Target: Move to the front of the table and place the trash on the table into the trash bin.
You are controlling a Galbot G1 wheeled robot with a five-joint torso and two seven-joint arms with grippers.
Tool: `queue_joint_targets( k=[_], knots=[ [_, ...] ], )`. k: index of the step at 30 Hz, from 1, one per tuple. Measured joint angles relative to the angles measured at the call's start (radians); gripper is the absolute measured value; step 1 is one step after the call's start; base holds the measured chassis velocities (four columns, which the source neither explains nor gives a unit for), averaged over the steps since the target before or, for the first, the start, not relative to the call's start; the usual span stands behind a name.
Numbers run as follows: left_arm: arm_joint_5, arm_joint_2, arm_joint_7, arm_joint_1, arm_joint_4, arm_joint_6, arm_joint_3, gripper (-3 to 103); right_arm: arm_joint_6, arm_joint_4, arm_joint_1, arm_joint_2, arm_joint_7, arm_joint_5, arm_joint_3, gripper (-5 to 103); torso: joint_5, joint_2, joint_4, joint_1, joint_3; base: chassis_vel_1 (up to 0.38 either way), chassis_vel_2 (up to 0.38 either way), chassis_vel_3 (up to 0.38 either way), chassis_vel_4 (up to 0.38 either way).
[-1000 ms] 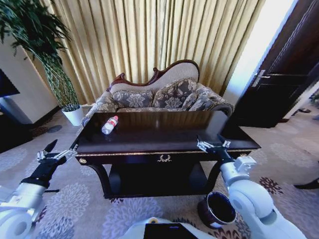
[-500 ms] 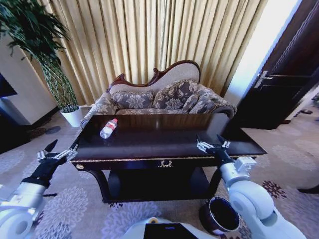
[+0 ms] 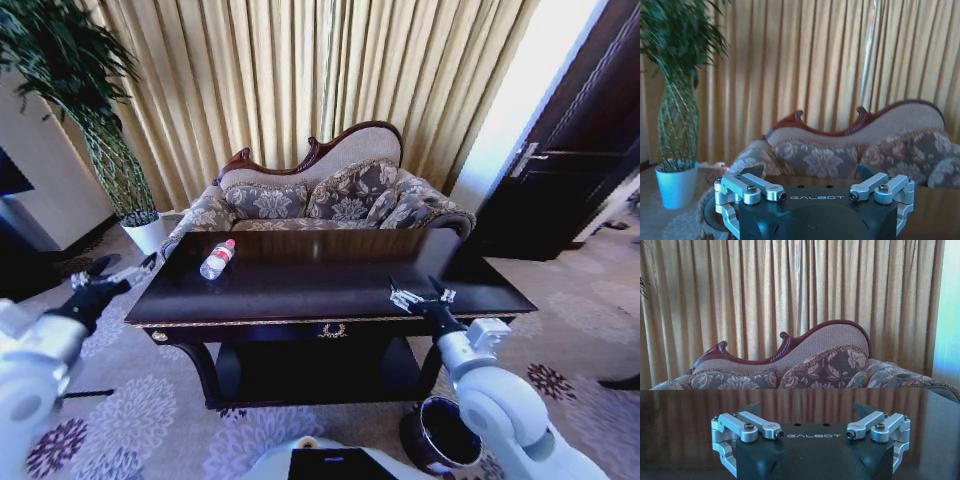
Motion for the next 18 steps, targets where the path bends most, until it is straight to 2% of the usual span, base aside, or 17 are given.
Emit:
queue_joint_targets(
  k=[2,7,13,17,18],
  knots=[
    [-0.067,0.057,-0.033,-0.018,0.019,0.036,0.004,100,0.001,-0.003,-0.001,0.000,0.000,-0.008,-0.006,100,-0.0002,0.000,0.0003,0.000,0.000,0.000,0.000,0.000,0.000],
    [-0.128,0.130,-0.053,-0.035,0.057,0.046,0.014,100,0.003,-0.009,-0.001,0.002,-0.001,-0.016,-0.014,100,0.0000,0.000,0.0003,0.000,0.000,0.000,0.000,0.000,0.000],
    [-0.149,0.182,-0.047,-0.074,0.117,0.045,0.067,100,0.004,-0.014,0.001,0.002,-0.002,-0.019,-0.017,100,-0.0001,0.000,0.0005,0.000,0.000,0.000,0.000,0.000,0.000],
    [-0.125,0.204,-0.057,-0.162,0.154,0.043,0.195,100,0.004,-0.019,0.000,-0.002,-0.002,-0.019,-0.012,100,-0.0001,0.000,0.0003,0.000,0.000,0.000,0.000,0.000,0.000],
    [-0.125,0.204,-0.057,-0.162,0.154,0.043,0.195,100,0.004,-0.019,0.000,-0.002,-0.002,-0.019,-0.012,100,-0.0001,0.000,0.0003,0.000,0.000,0.000,0.000,0.000,0.000]
  ],
)
